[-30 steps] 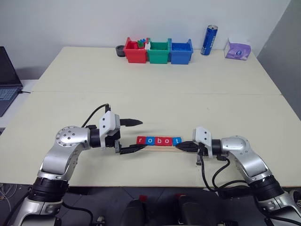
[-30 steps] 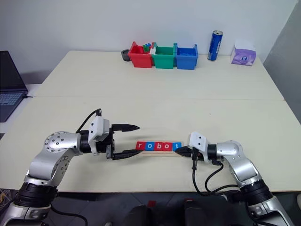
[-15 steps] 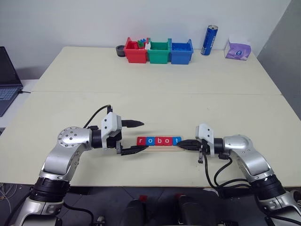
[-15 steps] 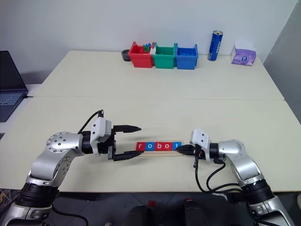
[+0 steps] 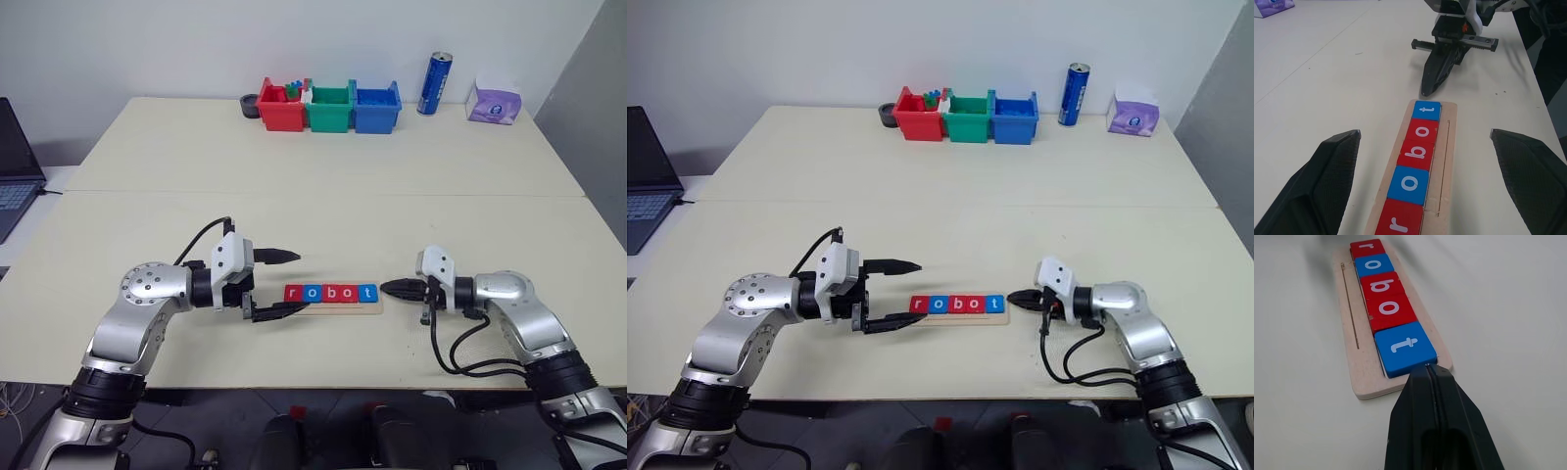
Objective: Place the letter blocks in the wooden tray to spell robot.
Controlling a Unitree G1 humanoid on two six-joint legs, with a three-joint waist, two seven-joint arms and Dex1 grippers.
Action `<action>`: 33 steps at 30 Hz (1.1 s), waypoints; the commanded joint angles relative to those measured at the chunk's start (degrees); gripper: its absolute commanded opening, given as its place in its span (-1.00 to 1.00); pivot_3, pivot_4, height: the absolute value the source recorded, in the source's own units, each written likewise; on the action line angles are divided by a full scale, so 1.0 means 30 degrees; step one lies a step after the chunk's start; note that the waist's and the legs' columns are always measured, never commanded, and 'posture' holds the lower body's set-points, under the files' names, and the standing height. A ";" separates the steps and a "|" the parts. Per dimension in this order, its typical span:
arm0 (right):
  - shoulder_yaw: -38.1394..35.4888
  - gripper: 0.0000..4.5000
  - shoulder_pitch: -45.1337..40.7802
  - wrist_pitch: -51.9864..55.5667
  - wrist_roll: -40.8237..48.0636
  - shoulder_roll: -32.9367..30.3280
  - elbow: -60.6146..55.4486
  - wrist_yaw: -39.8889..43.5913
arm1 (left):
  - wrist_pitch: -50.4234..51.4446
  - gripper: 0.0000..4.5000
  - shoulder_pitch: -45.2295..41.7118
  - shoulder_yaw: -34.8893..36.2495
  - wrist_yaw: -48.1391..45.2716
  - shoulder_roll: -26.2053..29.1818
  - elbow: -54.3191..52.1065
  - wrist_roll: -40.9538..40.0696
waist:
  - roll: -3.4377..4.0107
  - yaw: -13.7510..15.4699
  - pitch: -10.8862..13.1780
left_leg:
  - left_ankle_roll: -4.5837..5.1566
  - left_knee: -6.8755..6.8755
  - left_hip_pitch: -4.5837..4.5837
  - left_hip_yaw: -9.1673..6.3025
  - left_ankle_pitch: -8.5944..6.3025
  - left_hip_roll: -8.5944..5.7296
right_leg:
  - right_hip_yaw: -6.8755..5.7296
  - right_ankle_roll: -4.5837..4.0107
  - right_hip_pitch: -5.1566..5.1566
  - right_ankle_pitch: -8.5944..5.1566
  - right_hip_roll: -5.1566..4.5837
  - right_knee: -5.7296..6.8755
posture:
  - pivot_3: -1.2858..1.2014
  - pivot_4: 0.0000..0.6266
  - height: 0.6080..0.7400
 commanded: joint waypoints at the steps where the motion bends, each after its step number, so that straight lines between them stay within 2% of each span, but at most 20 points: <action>1: -0.0165 -0.73 -0.0119 -0.0705 -0.0017 0.0022 -0.0193 0.0093 | -0.0219 1.00 -0.0128 0.0310 -0.0007 0.0201 -0.0421 -0.0058 | 0.0000 0.0001 0.0000 | 0.0000 0.0000 -0.0001 -0.0001 0.0000 0.0001 | -0.0001 0.0000 0.0000 0.0000 0.0000 0.0000 | 0.03 -0.52 1.00; 9: -0.0020 0.51 -0.0229 -0.1020 -0.0360 0.0045 0.0071 -0.0173 | -0.0162 1.00 -0.0314 0.0185 0.0060 0.0108 -0.0364 -0.0039 | 0.0000 0.0003 0.0000 | -0.0001 0.0002 0.0000 -0.0002 0.0000 0.0002 | -0.0001 0.0000 0.0000 0.0000 -0.0001 0.0001 | 0.03 -0.52 1.00; 13: 0.0039 0.51 0.0025 -0.1015 -0.0421 -0.0021 -0.0047 -0.0060 | -0.0153 1.00 -0.0320 0.0162 0.0060 0.0102 -0.0384 -0.0047 | 0.0000 0.0003 0.0000 | 0.0000 0.0002 0.0000 0.0000 0.0000 0.0001 | 0.0000 0.0000 0.0000 0.0000 -0.0001 0.0001 | 0.03 -0.52 1.00; 16: -0.0006 0.22 0.0108 -0.0928 -0.0350 0.0008 -0.0068 -0.0025 | -0.0130 1.00 -0.0274 0.0176 0.0079 0.0117 -0.0438 -0.0065 | 0.0000 0.0002 0.0000 | 0.0000 0.0002 0.0000 -0.0001 0.0000 0.0000 | -0.0001 0.0000 0.0000 0.0000 -0.0001 0.0001 | 0.03 -0.52 1.00; 23: -0.0458 -0.89 -0.0175 -0.0667 0.0294 -0.0068 0.0132 0.0422 | -0.0093 1.00 -0.0270 0.0218 0.0087 0.0182 -0.0436 -0.0079 | 0.0000 0.0002 0.0000 | 0.0000 0.0004 0.0000 0.0000 0.0000 0.0001 | 0.0001 0.0000 0.0000 0.0000 -0.0001 0.0003 | 0.03 -0.52 1.00; 24: -0.0510 -0.98 -0.0216 -0.0709 0.0342 -0.0168 0.0201 0.0548 | -0.0092 1.00 -0.0278 0.0223 0.0096 0.0185 -0.0426 -0.0078 | 0.0000 0.0002 0.0000 | 0.0000 0.0004 0.0000 0.0000 0.0000 0.0001 | 0.0001 0.0000 0.0000 0.0000 -0.0001 0.0003 | 0.03 -0.52 1.00; 33: -0.0568 -0.98 -0.0533 -0.0783 0.0324 -0.0494 0.0566 0.0885 | -0.0098 1.00 -0.0250 0.0230 0.0127 0.0171 -0.0475 -0.0114 | 0.0000 0.0001 0.0000 | 0.0000 0.0011 -0.0001 -0.0001 0.0000 0.0000 | 0.0000 0.0000 0.0000 0.0000 -0.0001 0.0007 | 0.03 -0.52 1.00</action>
